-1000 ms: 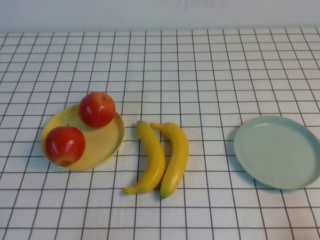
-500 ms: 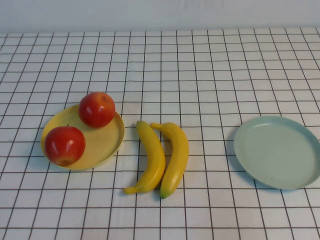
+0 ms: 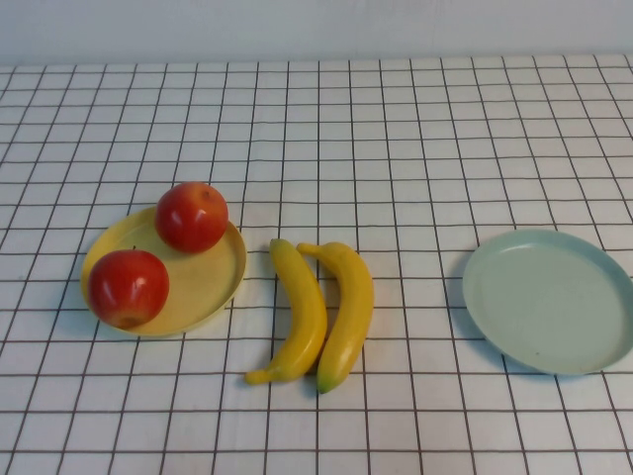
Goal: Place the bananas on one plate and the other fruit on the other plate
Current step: Put another type of fruit in the right plate
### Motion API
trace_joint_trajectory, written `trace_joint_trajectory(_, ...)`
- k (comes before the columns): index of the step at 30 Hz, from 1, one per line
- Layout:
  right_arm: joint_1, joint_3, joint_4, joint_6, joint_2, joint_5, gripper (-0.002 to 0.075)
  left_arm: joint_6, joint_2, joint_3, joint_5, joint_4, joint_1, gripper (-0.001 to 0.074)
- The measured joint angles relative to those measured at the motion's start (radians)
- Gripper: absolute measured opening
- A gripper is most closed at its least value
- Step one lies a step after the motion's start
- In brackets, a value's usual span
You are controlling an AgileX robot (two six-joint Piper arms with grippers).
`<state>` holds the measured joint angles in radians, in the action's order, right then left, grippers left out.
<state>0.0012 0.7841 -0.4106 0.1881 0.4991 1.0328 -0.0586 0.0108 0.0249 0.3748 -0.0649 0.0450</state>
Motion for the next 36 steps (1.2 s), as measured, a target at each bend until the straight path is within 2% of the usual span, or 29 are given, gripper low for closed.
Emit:
trace_joint_trajectory(2,0.000,0.089,0.002,0.011,0.120,0.132,-0.0017,0.000,0.000,0.000,0.000,0.000,0.000,-0.0004)
trace_joint_trajectory(4,0.000,0.161,0.010,0.020,0.218,0.187,-0.0017,0.000,0.000,0.000,0.000,0.000,0.000,-0.0004)
trace_joint_trajectory(10,0.000,0.275,0.020,0.013,0.435,0.209,-0.0017,0.000,0.000,0.000,0.000,0.000,0.000,-0.0004)
trace_joint_trajectory(15,0.021,0.289,0.026,-0.019,0.556,0.209,-0.0017,0.000,0.000,0.000,0.000,0.000,0.000,-0.0004)
trace_joint_trajectory(18,0.104,0.297,0.097,-0.090,0.632,0.209,-0.0017,0.000,0.000,0.000,0.000,0.000,0.000,-0.0004)
trace_joint_trajectory(23,0.302,0.384,0.304,-0.258,0.795,0.209,-0.0017,0.000,0.000,0.000,0.000,0.000,0.000,-0.0004)
trace_joint_trajectory(25,0.353,0.434,0.326,-0.290,0.859,0.205,-0.0017,0.000,0.000,0.000,0.000,0.000,0.000,-0.0004)
trace_joint_trajectory(31,0.477,0.564,0.329,-0.334,1.045,0.085,-0.0017,0.000,0.000,0.000,0.000,0.000,0.000,-0.0004)
trace_joint_trajectory(36,0.552,0.710,0.411,-0.323,1.224,0.155,-0.0009,0.000,0.000,0.000,0.000,0.000,0.000,-0.0004)
